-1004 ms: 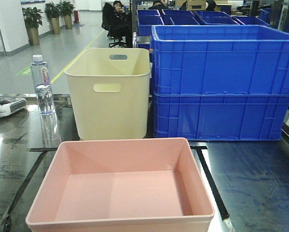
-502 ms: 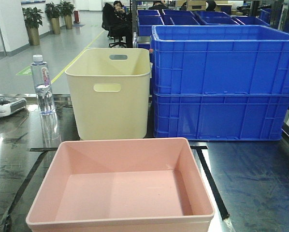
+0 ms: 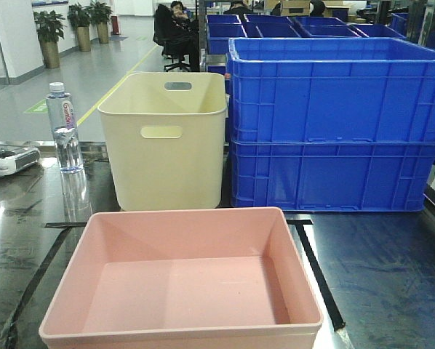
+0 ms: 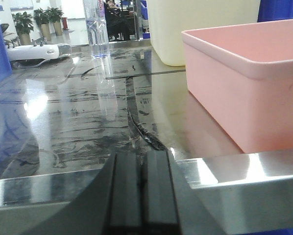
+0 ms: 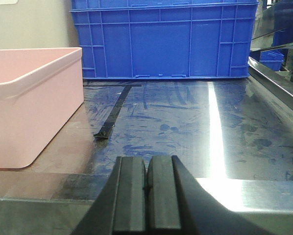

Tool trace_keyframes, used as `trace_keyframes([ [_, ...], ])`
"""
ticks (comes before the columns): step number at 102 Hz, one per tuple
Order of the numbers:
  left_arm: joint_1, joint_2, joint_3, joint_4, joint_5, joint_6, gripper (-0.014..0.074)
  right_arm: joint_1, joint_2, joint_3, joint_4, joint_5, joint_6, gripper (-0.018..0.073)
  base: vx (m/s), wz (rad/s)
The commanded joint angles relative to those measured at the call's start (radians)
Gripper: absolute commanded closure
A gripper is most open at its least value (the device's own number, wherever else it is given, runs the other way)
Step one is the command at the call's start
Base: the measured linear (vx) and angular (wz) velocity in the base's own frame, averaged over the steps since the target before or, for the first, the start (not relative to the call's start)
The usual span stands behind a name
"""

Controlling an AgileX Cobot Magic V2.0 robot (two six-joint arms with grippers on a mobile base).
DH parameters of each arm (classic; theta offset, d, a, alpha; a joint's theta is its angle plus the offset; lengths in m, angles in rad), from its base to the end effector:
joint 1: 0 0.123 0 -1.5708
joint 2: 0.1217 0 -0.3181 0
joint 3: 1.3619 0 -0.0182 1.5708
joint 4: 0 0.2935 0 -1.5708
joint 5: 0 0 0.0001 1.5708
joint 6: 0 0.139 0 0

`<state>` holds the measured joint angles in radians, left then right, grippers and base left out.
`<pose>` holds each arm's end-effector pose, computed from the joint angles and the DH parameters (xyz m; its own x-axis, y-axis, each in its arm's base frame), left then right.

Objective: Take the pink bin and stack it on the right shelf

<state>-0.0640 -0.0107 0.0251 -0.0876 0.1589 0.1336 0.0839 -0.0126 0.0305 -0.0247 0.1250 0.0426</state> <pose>0.1134 -0.0092 0.1858 -0.0815 0.0524 -0.9953 0.0816 0.9956 0.0457 0.1137 0.0091 0.1883 -0.0569 0.0134 -0.9983 -0.0797 0.9967 0.0179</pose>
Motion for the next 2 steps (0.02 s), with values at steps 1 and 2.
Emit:
trace_keyframes([
  [1, 0.002, -0.006, 0.018, -0.003, -0.084, -0.007, 0.0604, -0.006, -0.012, 0.001, -0.002, -0.08, -0.013, 0.0571, 0.0, 0.0],
  [2, 0.002, -0.006, 0.018, -0.003, -0.084, -0.007, 0.0604, -0.006, -0.012, 0.001, -0.002, -0.08, -0.013, 0.0571, 0.0, 0.0],
])
